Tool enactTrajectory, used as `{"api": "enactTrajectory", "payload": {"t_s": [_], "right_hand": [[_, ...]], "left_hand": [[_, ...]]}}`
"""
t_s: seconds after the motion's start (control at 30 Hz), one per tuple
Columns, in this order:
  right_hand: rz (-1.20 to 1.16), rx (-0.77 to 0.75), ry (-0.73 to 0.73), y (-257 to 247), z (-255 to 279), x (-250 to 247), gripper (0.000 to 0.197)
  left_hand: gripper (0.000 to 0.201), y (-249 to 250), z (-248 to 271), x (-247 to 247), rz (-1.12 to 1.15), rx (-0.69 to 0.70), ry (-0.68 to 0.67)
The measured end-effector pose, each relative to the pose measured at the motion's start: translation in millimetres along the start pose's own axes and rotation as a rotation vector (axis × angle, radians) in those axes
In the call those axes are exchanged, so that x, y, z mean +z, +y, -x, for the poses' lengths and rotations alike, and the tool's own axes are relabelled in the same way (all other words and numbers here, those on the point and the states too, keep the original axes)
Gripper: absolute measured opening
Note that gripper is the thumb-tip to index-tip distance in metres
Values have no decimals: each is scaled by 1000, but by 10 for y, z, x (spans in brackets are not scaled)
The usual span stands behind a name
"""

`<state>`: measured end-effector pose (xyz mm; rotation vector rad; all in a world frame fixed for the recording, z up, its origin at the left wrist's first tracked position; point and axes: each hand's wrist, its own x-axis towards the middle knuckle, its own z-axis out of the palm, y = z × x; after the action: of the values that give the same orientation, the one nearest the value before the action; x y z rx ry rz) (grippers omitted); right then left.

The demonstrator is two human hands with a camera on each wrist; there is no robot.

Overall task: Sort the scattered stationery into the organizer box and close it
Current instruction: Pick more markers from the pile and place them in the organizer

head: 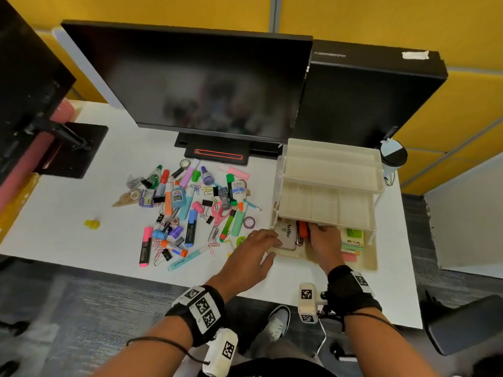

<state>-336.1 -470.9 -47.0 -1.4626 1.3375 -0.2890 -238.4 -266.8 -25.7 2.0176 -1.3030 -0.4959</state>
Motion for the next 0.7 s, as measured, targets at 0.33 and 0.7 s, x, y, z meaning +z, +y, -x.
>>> {"api": "enactTrajectory", "payload": {"t_s": [0.33, 0.7], "right_hand": [[526, -17, -67, -233, 201, -190, 43], [645, -537, -382, -866, 866, 1329, 19]], "left_hand": [[27, -506, 344, -607, 78, -103, 122], [16, -1196, 783, -1202, 191, -414, 207]]}}
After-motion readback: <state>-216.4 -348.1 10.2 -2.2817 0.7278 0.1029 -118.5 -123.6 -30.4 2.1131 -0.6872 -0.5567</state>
